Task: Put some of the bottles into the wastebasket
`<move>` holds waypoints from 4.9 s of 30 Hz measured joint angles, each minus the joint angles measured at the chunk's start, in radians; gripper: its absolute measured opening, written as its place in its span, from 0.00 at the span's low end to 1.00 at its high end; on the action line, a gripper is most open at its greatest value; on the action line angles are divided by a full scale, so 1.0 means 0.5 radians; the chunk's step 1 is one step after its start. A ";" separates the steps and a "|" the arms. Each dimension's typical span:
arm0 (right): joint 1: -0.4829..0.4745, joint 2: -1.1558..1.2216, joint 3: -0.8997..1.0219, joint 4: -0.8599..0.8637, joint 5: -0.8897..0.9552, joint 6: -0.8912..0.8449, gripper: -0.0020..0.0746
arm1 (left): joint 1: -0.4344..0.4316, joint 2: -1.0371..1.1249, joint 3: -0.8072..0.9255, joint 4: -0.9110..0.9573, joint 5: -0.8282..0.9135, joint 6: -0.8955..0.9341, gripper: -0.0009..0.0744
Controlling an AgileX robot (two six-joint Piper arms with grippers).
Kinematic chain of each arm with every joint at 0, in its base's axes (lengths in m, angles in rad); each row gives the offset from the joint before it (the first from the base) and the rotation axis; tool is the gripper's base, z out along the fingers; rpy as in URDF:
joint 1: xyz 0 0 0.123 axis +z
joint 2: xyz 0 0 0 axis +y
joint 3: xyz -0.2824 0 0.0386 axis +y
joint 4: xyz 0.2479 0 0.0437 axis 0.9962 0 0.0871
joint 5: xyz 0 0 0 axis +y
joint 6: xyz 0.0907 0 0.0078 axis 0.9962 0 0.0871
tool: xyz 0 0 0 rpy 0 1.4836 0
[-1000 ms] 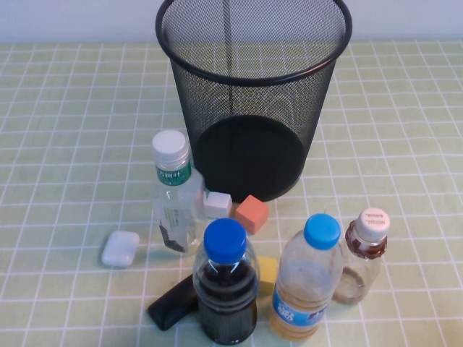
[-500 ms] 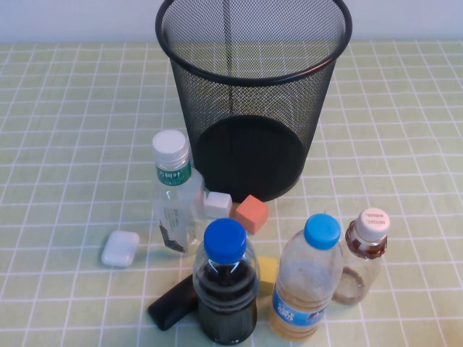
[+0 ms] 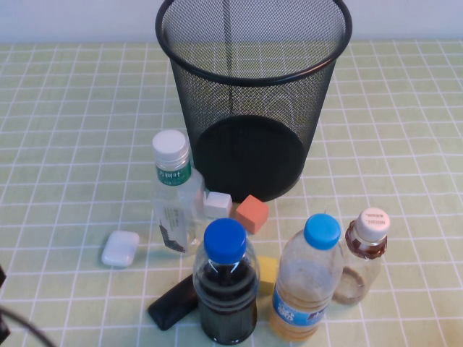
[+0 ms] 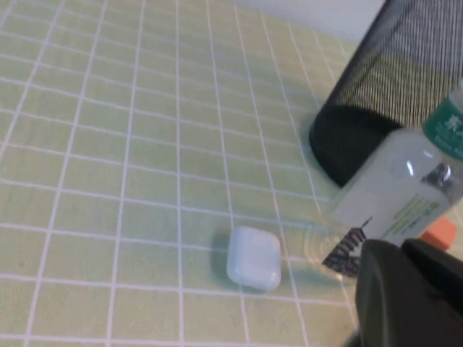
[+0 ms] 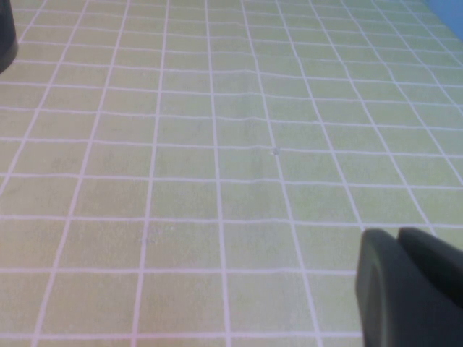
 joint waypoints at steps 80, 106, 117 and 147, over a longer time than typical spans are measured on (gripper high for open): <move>0.000 0.000 0.000 0.000 0.000 0.000 0.01 | -1.183 2.191 -0.438 0.502 -2.387 0.078 0.84; 0.000 0.000 0.000 0.000 0.000 0.000 0.01 | -1.092 2.361 -0.511 0.661 -2.352 0.093 0.45; 0.000 0.000 0.000 0.000 0.000 0.000 0.01 | -1.092 1.741 -1.049 0.673 -0.747 0.238 0.45; 0.000 0.000 0.000 0.000 0.000 0.000 0.01 | -0.751 3.418 -4.758 -0.137 1.109 0.787 0.45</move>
